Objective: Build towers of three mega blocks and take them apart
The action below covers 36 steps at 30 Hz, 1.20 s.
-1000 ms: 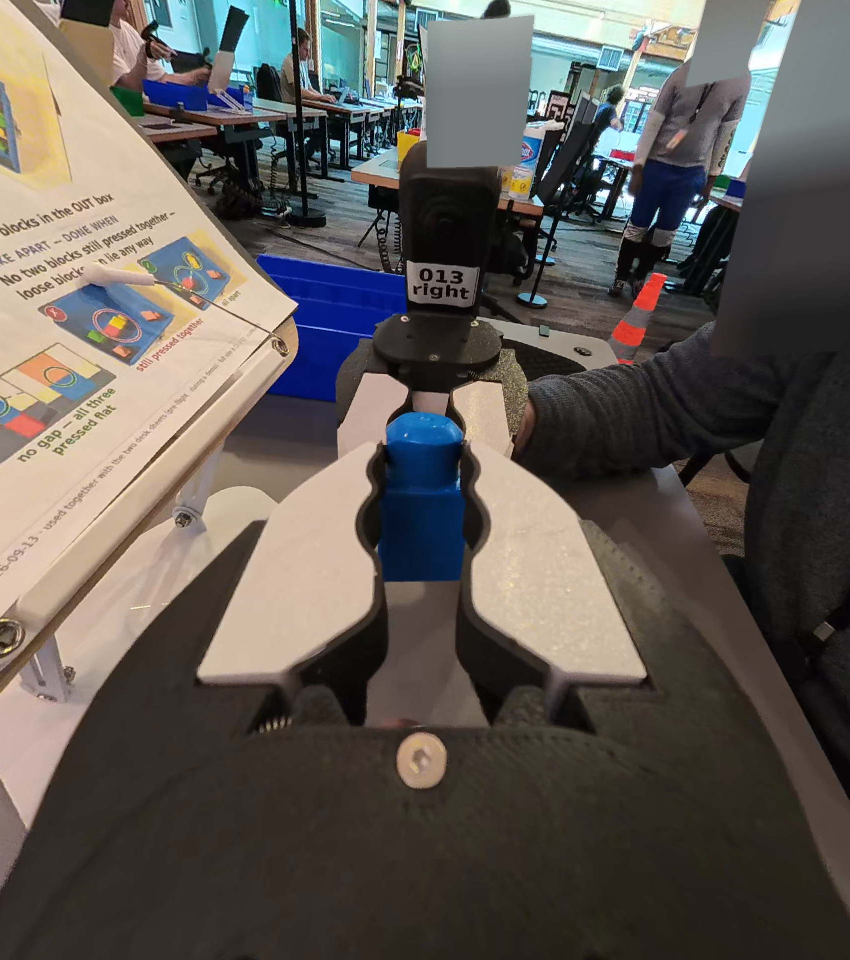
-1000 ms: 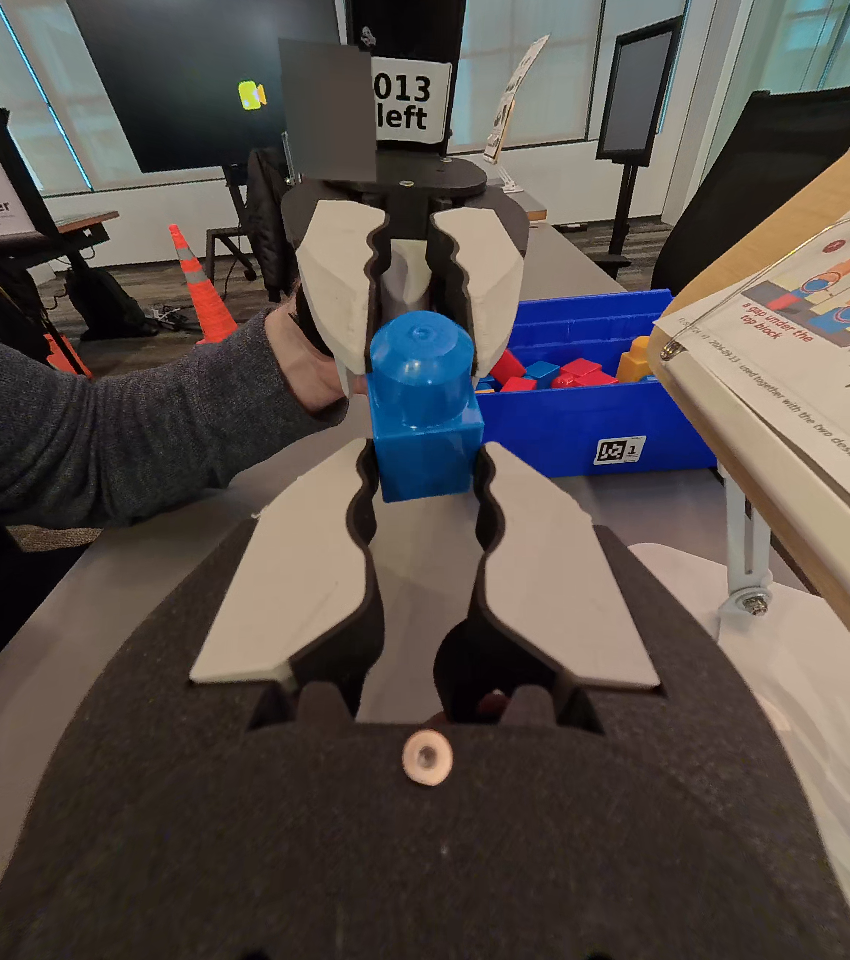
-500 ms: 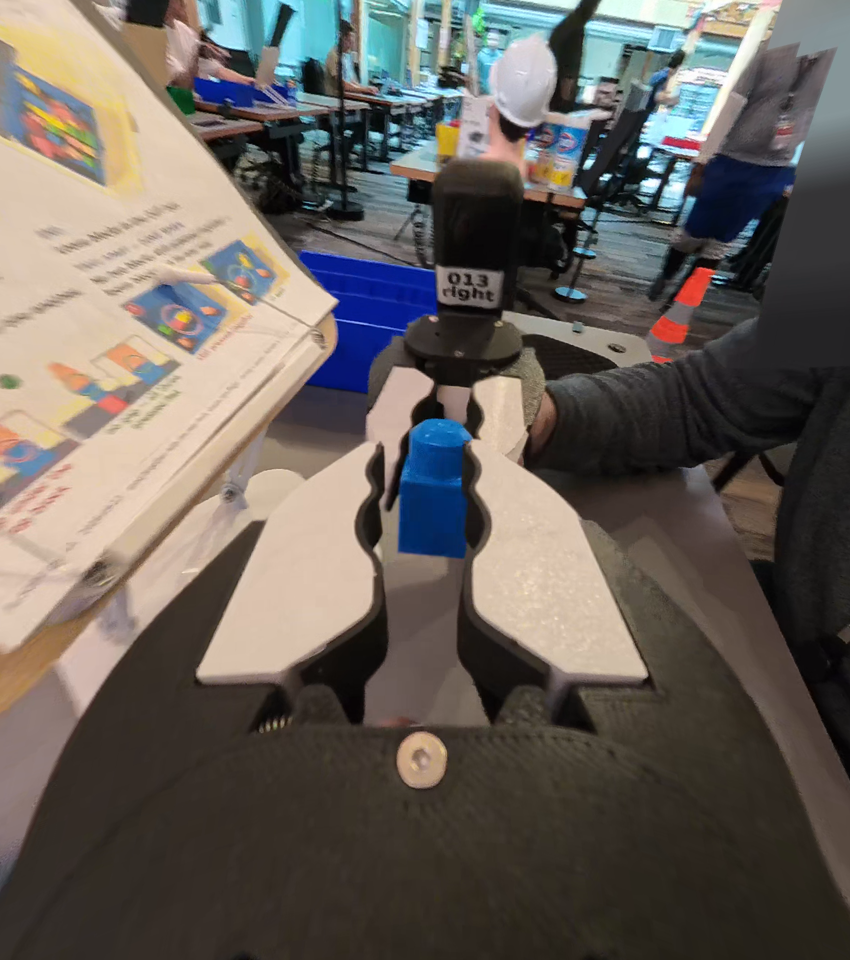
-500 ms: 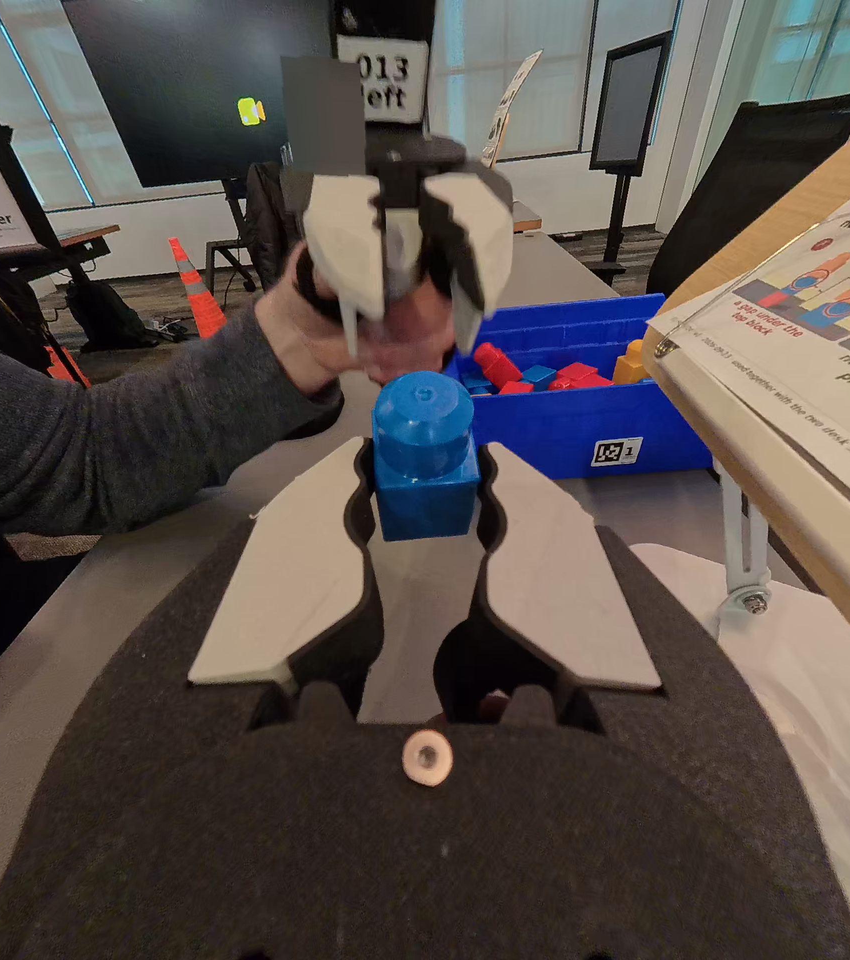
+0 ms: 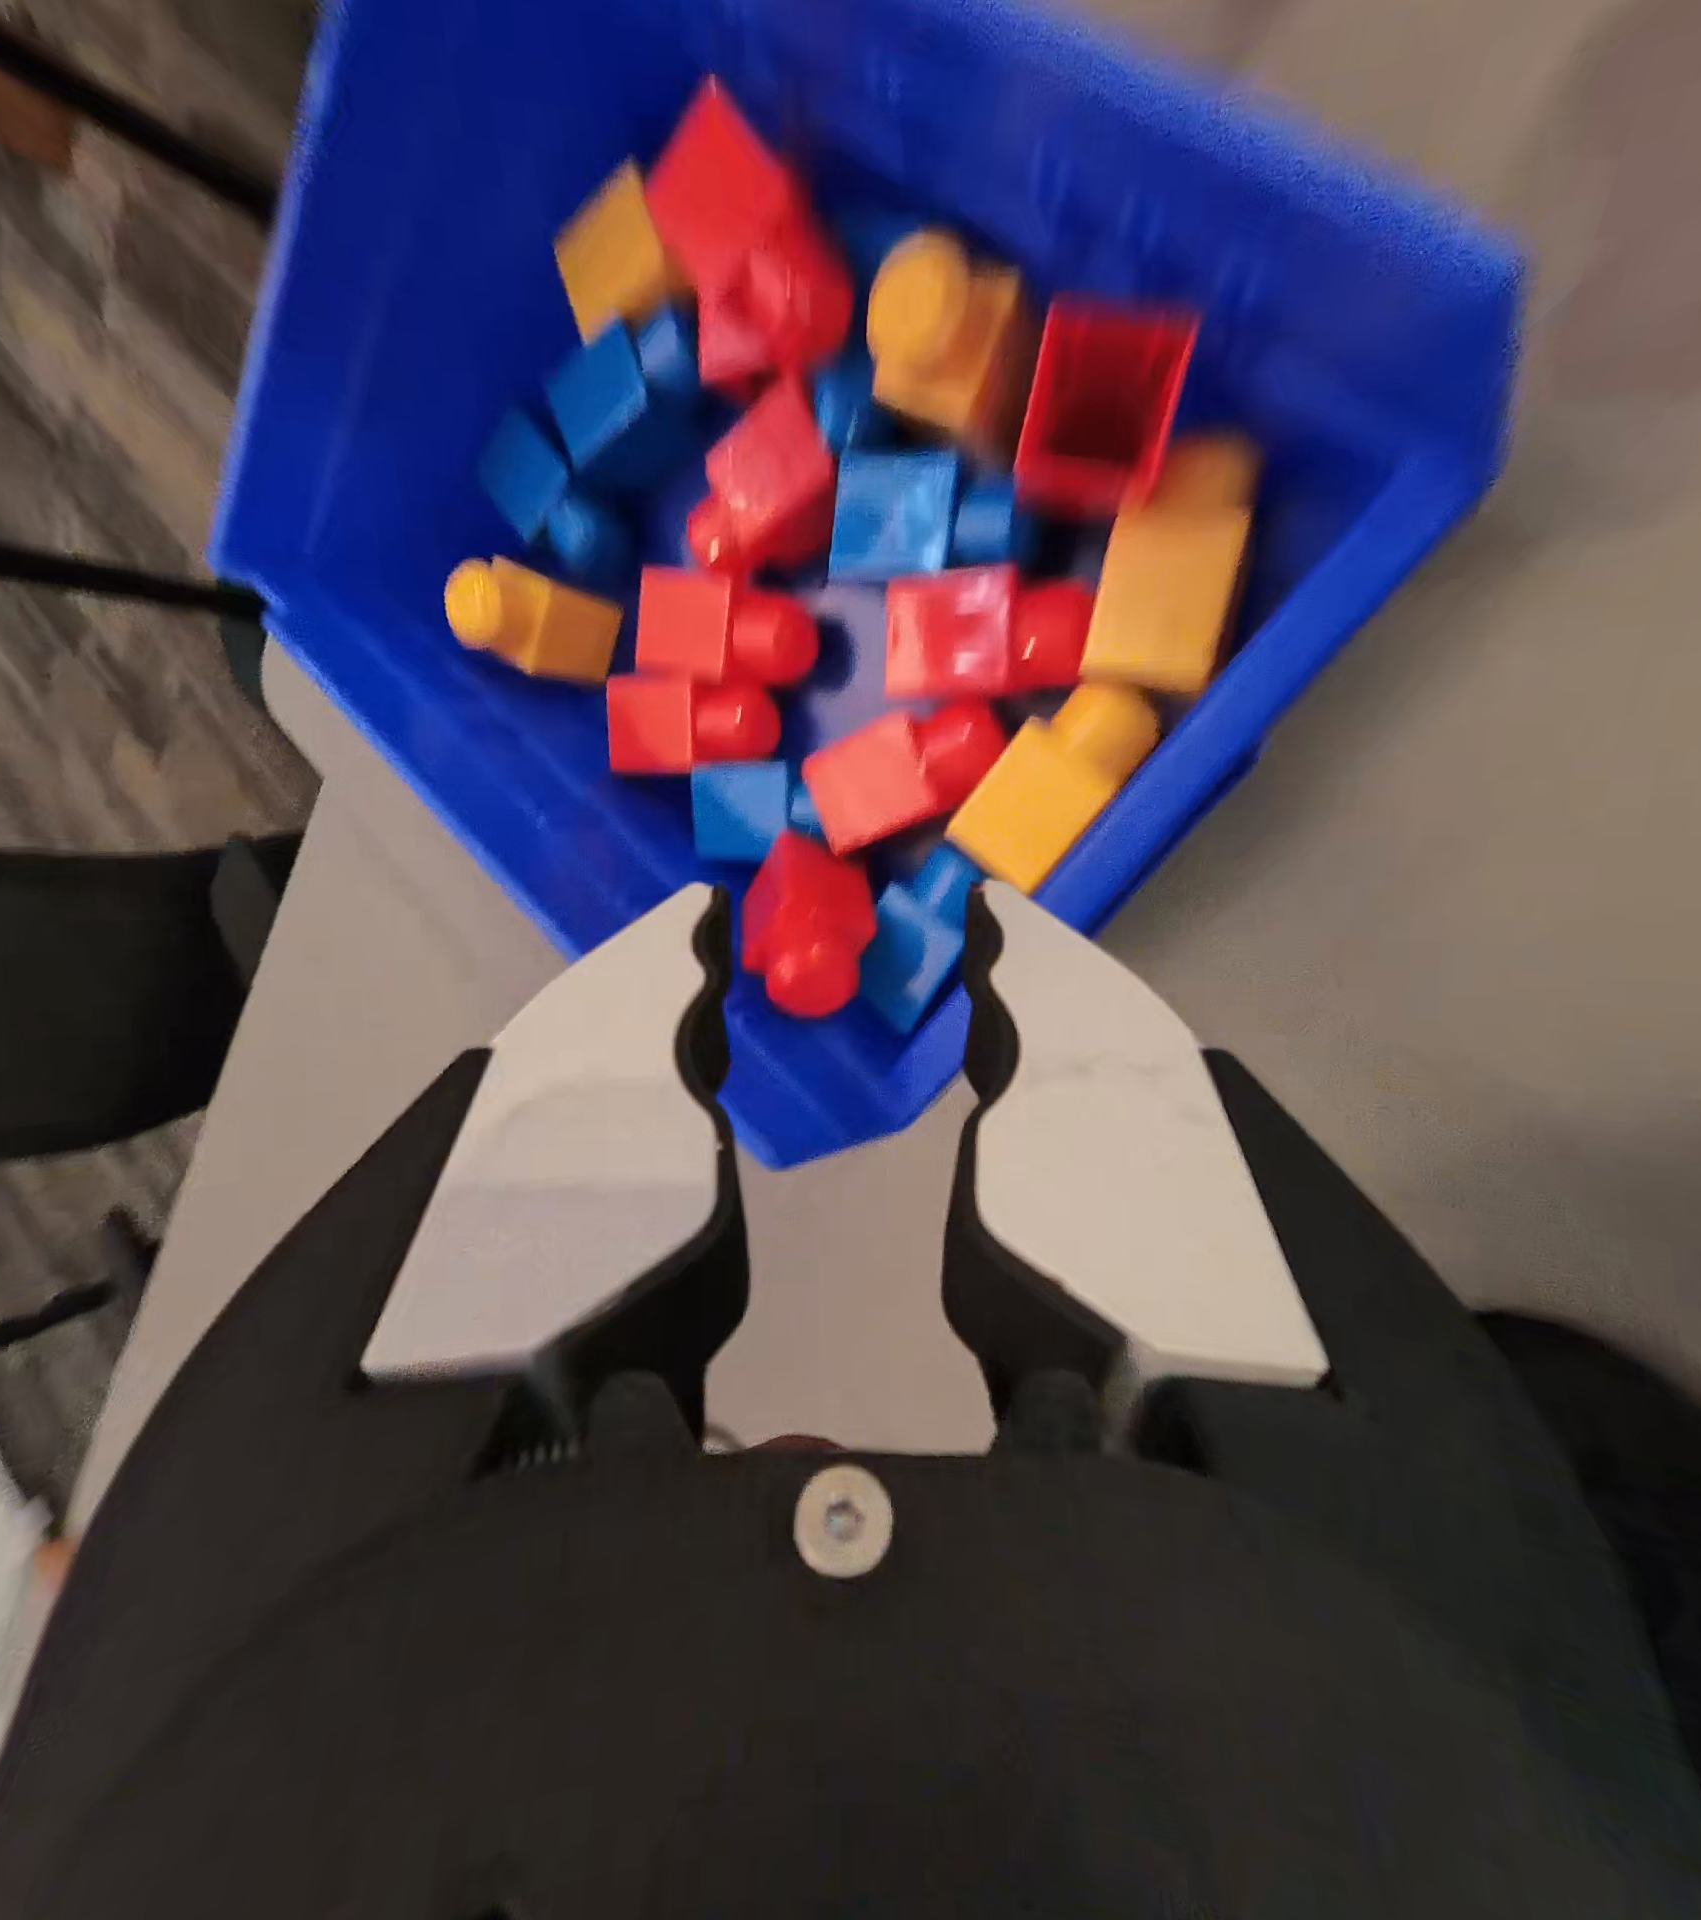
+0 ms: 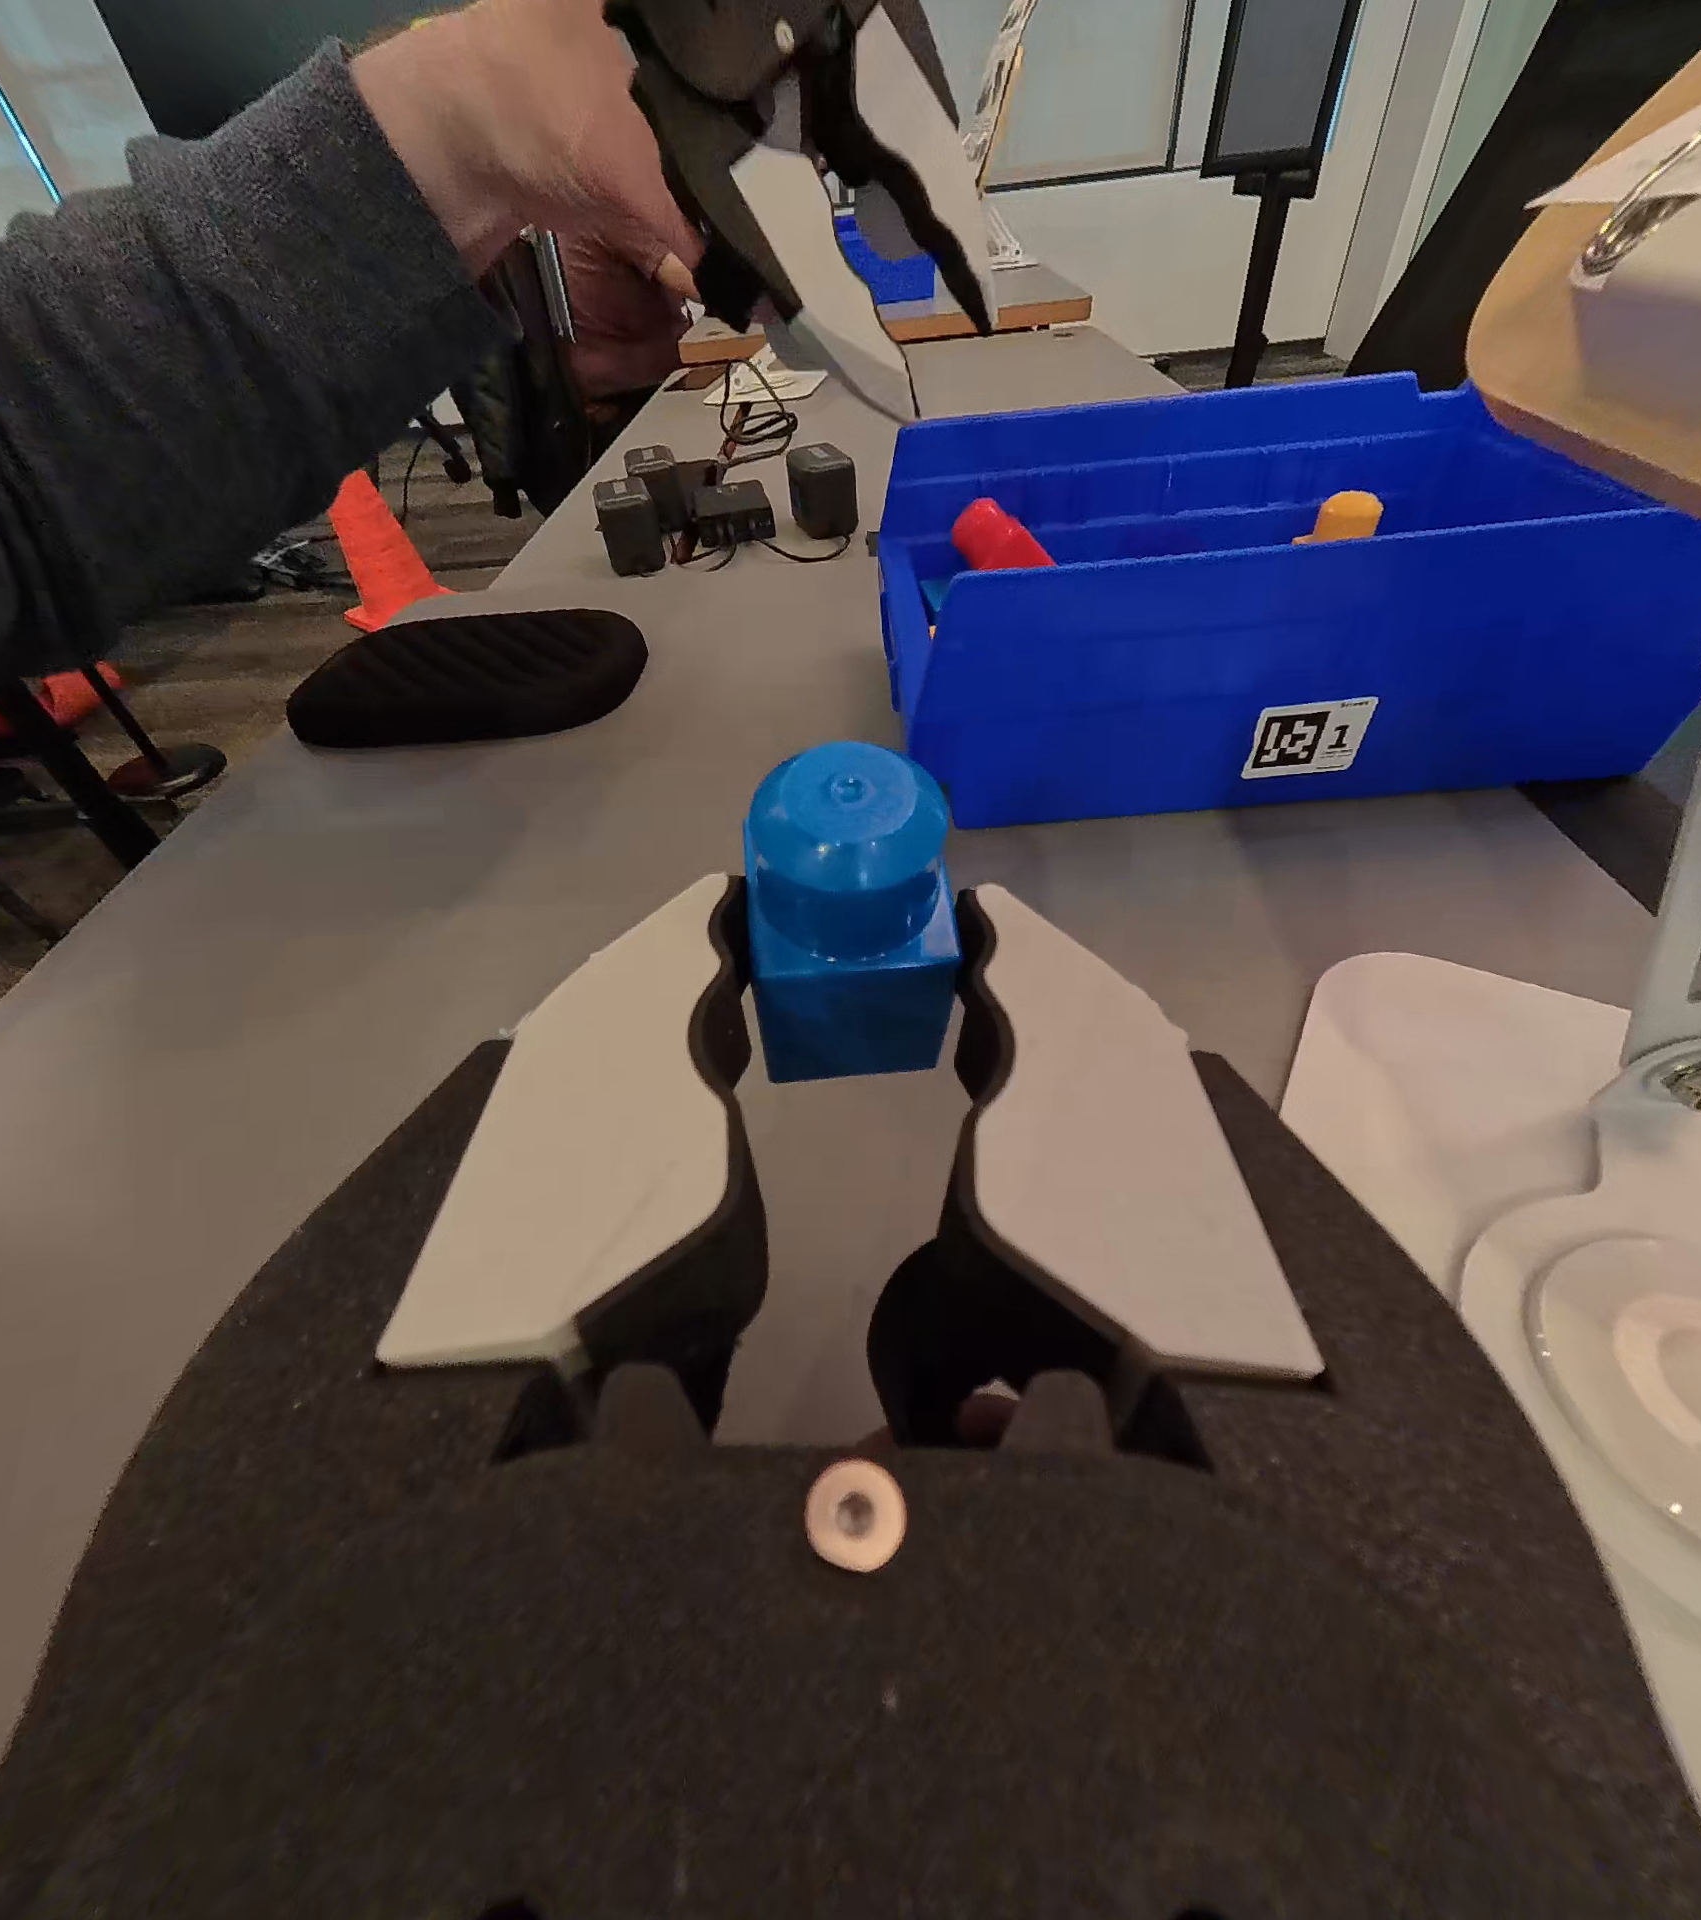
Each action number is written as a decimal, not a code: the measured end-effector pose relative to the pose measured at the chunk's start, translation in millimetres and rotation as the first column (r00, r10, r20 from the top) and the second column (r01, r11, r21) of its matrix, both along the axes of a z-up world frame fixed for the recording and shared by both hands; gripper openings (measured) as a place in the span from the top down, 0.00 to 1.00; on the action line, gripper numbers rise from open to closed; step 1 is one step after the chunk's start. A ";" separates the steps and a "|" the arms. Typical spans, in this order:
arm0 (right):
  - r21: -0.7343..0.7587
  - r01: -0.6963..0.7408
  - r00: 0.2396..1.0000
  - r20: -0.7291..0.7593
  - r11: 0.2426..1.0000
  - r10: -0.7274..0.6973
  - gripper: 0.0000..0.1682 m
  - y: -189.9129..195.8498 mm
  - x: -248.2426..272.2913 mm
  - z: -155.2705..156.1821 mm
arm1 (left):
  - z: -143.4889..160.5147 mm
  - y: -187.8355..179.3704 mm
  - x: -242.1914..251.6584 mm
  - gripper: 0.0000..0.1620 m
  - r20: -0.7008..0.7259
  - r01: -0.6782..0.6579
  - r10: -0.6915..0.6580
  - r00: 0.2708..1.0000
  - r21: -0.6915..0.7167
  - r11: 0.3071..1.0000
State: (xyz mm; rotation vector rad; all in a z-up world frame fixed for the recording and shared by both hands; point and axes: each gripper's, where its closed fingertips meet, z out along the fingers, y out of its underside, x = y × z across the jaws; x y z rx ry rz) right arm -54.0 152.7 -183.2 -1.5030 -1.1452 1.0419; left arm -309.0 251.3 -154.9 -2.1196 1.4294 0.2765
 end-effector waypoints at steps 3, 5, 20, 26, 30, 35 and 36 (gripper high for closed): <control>-0.009 0.001 1.000 0.007 1.000 -0.001 0.78 0.2 -0.3 -5.4 | -30.0 7.2 -17.8 0.72 -0.115 0.001 -0.006 0.993 -0.042 0.999; -0.009 0.001 1.000 0.013 1.000 -0.001 0.78 -0.3 -0.4 -8.0 | -46.5 15.4 -34.0 0.71 -0.232 -0.017 0.006 0.973 -0.044 0.999; -0.006 0.015 1.000 0.026 1.000 -0.015 0.78 2.8 3.1 -13.6 | -76.2 43.5 -58.0 0.82 -0.509 -0.009 -0.026 0.861 -0.066 0.998; -0.005 0.010 0.999 0.035 1.000 -0.010 0.78 2.0 1.9 -15.4 | -72.6 49.4 -47.3 0.82 -0.529 0.030 -0.086 0.844 -0.114 0.993; -0.003 0.009 0.999 0.036 1.000 -0.009 0.78 1.7 1.8 -15.8 | -65.3 57.4 -26.5 0.82 -0.482 0.067 -0.139 0.865 -0.163 0.984; -0.003 0.009 0.999 0.034 1.000 -0.009 0.78 2.1 2.4 -15.4 | -68.3 75.6 -25.0 0.82 -0.511 0.062 -0.145 0.847 -0.175 0.983; -0.003 0.009 0.999 0.034 1.000 -0.009 0.78 2.1 2.5 -15.4 | -68.2 78.6 -25.2 0.81 -0.509 0.061 -0.140 0.849 -0.170 0.984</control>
